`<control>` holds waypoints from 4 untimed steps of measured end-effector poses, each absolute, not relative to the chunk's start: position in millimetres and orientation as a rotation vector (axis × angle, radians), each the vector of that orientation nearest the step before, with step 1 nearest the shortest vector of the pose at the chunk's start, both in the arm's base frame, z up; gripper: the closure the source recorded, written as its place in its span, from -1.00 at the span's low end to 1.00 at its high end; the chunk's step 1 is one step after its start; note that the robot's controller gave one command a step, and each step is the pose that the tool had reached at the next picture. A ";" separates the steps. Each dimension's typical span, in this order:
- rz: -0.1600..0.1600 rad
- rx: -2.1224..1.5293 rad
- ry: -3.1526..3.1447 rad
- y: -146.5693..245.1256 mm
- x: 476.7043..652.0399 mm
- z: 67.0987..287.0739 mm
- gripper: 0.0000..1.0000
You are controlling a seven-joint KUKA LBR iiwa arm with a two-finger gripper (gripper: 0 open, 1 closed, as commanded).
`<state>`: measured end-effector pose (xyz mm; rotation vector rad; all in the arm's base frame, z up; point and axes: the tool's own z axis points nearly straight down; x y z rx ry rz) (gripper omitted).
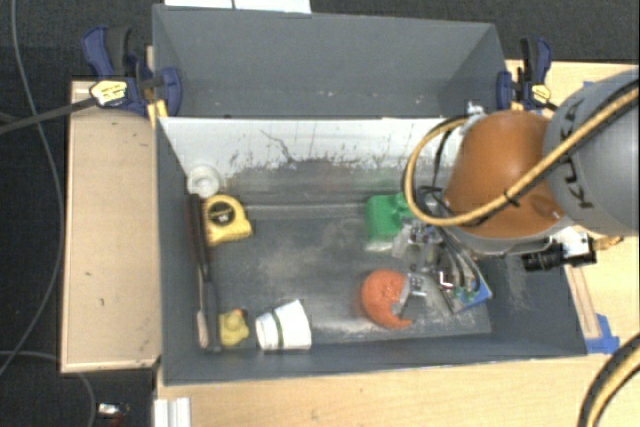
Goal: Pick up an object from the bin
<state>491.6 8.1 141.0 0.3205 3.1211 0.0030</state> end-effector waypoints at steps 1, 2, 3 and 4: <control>0.003 -0.056 3.135 18.2 483.4 112.8 -1.00; 0.005 0.042 3.136 12.3 486.8 74.7 1.00; 0.005 0.045 3.136 12.1 486.7 75.0 1.00; 0.006 0.072 3.135 -13.7 492.1 127.3 1.00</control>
Offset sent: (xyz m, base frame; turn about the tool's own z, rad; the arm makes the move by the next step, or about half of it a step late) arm -0.0052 0.0033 -0.0688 -0.1790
